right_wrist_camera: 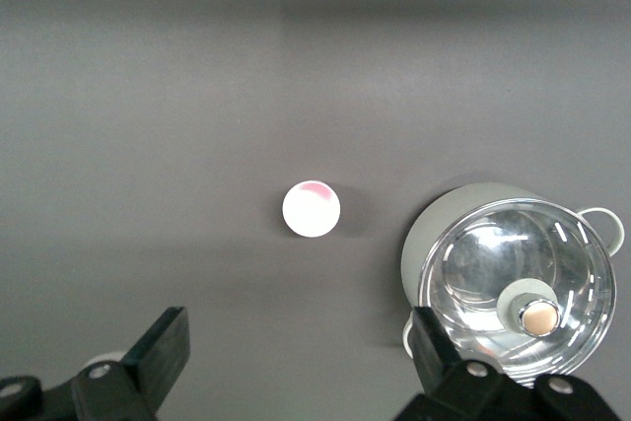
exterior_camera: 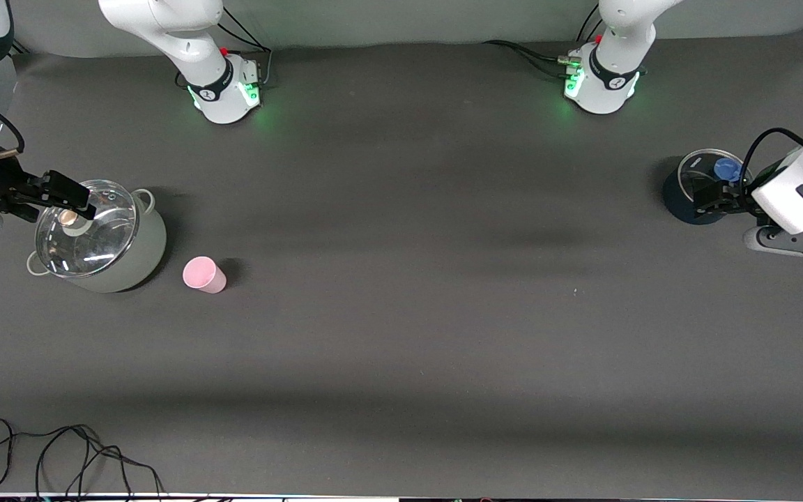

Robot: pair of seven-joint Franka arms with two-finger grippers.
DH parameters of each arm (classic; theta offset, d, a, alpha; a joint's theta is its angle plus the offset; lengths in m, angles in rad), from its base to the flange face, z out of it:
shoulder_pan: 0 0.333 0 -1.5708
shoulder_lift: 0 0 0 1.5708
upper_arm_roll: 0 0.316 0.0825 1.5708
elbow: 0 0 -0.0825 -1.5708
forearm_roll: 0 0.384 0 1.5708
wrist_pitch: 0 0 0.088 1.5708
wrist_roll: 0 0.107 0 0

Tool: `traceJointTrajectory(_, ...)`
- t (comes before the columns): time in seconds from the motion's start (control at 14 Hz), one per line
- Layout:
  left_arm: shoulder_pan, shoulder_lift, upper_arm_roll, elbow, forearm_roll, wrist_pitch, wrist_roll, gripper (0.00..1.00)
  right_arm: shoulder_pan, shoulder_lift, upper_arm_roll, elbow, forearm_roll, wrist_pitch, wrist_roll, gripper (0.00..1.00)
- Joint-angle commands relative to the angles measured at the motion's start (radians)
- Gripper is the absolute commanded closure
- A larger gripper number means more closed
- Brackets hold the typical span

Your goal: Transfer pink cup from left to right arm

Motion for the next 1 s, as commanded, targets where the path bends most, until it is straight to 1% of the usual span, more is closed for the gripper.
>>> traceJointTrajectory(0.0, -0.087, -0.01, 0.07, -0.006, 0.004, 0.011, -0.031, 0.0, 0.005, 0.008, 0.0, 0.027, 0.009, -0.021, -0.051, 0.0)
traceJointTrajectory(0.14, -0.286, -0.018, 0.281, -0.006, 0.002, 0.011, -0.031, 0.0, 0.008, 0.008, 0.0, 0.026, 0.014, -0.024, -0.086, 0.0)
traceJointTrajectory(0.28, -0.418, -0.021, 0.412, -0.006, 0.002, 0.006, -0.031, 0.0, 0.008, 0.007, 0.0, 0.023, 0.02, -0.024, -0.088, 0.0)
traceJointTrajectory(0.5, -0.592, -0.022, 0.584, -0.008, 0.001, 0.006, -0.031, 0.0, 0.008, 0.007, 0.0, 0.021, 0.023, -0.024, -0.08, 0.0)
traceJointTrajectory(0.57, -0.623, -0.022, 0.614, -0.008, 0.001, 0.006, -0.03, 0.0, 0.008, 0.007, 0.0, 0.021, 0.023, -0.024, -0.079, 0.0)
traceJointTrajectory(0.93, -0.617, -0.022, 0.616, -0.003, -0.033, 0.012, -0.027, 0.0, 0.005, 0.008, -0.002, 0.02, 0.023, -0.024, -0.086, 0.0)
